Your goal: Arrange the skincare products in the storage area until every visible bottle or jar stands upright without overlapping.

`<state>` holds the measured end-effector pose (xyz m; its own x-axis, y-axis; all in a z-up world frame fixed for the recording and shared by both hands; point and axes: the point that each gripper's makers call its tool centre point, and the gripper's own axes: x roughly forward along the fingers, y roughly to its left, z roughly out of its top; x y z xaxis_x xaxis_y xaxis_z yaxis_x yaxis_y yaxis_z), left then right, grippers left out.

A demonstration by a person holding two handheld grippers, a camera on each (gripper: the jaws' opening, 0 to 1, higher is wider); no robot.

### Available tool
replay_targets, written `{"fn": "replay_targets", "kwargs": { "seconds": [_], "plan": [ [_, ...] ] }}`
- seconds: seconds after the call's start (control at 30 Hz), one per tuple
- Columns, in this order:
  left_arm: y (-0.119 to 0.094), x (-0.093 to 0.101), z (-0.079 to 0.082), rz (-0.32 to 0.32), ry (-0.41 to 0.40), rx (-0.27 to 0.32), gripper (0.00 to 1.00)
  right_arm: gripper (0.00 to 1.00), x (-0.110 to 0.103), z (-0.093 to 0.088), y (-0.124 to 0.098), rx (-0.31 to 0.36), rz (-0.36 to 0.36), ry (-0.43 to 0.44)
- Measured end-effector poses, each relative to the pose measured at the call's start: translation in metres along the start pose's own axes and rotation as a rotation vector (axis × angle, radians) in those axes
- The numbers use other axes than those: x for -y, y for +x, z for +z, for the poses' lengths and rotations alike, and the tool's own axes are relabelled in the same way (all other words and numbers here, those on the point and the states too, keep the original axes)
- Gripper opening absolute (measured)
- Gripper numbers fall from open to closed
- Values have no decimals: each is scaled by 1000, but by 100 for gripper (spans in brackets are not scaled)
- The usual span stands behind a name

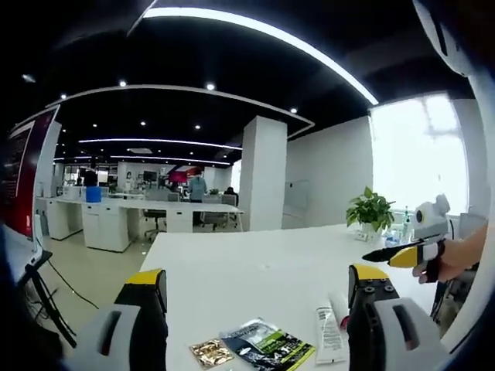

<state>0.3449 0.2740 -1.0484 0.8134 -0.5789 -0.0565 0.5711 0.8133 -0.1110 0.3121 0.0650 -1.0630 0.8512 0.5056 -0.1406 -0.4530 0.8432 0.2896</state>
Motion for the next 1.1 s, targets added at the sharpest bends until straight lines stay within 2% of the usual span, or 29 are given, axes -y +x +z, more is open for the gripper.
{"fn": "replay_targets", "kwargs": {
  "seconds": [0.1, 0.27, 0.4, 0.43, 0.5, 0.57, 0.77, 0.87, 1.0, 1.03, 1.1],
  "plan": [
    [-2, -3, -10, 12, -36, -57, 100, 93, -2, 3, 0, 12, 4, 3],
    [-8, -2, -8, 20, -29, -43, 100, 96, -5, 1, 1, -7, 8, -15],
    [-10, -1, -12, 24, -9, -71, 100, 96, -7, -2, 1, -23, 15, -23],
    [-12, -2, -19, 35, 16, -109, 100, 96, -8, -3, 1, -27, 16, -23],
    [-14, -11, -26, 31, 19, -118, 100, 96, -9, -3, -1, -30, 17, -29],
    [-13, -11, -32, 38, 20, -145, 100, 96, -9, -3, -3, -28, 14, -30],
    [-3, 8, -40, 5, 36, -199, 98, 96, -3, -1, -20, 10, -25, 0],
    [6, 21, -52, -30, 36, -266, 97, 96, 5, -2, -34, 25, -64, 8],
    [25, 39, -61, -79, 40, -316, 92, 96, 17, -5, -59, 50, -134, 23],
    [34, 47, -61, -101, 42, -321, 91, 96, 24, -6, -71, 61, -172, 26],
    [47, 59, -63, -133, 50, -339, 91, 95, 30, -5, -83, 83, -204, 39]
  ]
}}
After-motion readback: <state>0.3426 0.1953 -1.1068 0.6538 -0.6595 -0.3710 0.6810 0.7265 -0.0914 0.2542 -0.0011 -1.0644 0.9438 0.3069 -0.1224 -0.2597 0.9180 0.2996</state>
